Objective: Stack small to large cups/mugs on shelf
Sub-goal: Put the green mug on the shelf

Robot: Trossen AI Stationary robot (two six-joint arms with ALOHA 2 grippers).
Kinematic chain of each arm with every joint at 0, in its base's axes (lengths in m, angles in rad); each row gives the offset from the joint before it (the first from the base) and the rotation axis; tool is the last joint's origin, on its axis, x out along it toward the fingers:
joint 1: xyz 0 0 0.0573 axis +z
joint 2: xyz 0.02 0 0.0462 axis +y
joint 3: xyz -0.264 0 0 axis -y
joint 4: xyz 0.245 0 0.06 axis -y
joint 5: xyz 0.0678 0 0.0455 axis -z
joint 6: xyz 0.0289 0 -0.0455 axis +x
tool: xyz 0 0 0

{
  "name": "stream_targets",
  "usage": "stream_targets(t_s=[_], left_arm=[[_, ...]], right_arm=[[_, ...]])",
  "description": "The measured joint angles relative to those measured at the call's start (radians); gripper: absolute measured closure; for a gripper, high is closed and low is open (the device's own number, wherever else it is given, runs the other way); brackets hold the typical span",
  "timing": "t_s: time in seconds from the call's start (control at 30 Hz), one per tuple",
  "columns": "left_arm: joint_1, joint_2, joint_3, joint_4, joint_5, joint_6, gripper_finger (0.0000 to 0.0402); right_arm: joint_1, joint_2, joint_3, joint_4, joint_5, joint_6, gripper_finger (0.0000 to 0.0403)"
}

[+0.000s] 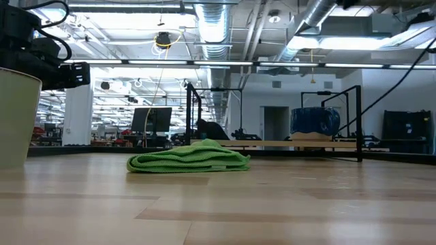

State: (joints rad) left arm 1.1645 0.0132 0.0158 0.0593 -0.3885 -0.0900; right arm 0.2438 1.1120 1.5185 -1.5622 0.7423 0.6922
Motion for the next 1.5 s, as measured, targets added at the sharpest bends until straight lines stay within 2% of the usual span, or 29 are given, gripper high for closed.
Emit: stream_targets(t_s=[0.2, 0.4, 0.53, 0.7, 0.83, 0.93, 1.0, 1.1, 1.3, 1.5], left_arm=[[0.000, 0.000, 0.000, 0.000, 0.000, 0.000, 0.0287], [0.000, 0.000, 0.000, 0.000, -0.001, 0.000, 0.0287], [0.000, 0.000, 0.000, 0.000, -0.001, 0.000, 0.0287], [0.000, 0.000, 0.000, 0.000, -0.001, 0.000, 0.0287], [0.000, 0.000, 0.000, 0.000, -0.001, -0.001, 0.0287], [0.000, 0.000, 0.000, 0.000, -0.001, -0.002, 0.0287], [0.000, 0.000, 0.000, 0.000, -0.001, -0.005, 0.0287], [0.000, 0.000, 0.000, 0.000, -0.001, -0.005, 0.0287], [0.000, 0.000, 0.000, 0.000, 0.000, -0.025, 0.0287], [0.000, 0.000, 0.000, 0.000, 0.000, -0.050, 0.0287]], right_arm=[[0.123, -0.078, -0.215, 0.015, -0.253, 0.068, 0.0144], [0.323, -0.081, -0.372, 0.150, -0.356, 0.081, 0.0144], [0.472, -0.039, -0.404, 0.128, -0.448, 0.161, 0.0144], [0.669, 0.007, -0.412, 0.129, -0.457, 0.300, 0.0144], [0.819, 0.044, -0.412, 0.148, -0.509, 0.304, 0.0144], [0.913, 0.073, -0.412, 0.215, -0.586, 0.304, 0.0144], [0.965, 0.093, -0.412, 0.276, -0.592, 0.304, 0.0144], [1.018, 0.125, -0.412, 0.335, -0.571, 0.377, 0.0144], [1.046, 0.197, -0.412, 0.345, -0.559, 0.744, 0.0144], [1.045, 0.243, -0.412, 0.389, -0.583, 0.923, 0.0144]])
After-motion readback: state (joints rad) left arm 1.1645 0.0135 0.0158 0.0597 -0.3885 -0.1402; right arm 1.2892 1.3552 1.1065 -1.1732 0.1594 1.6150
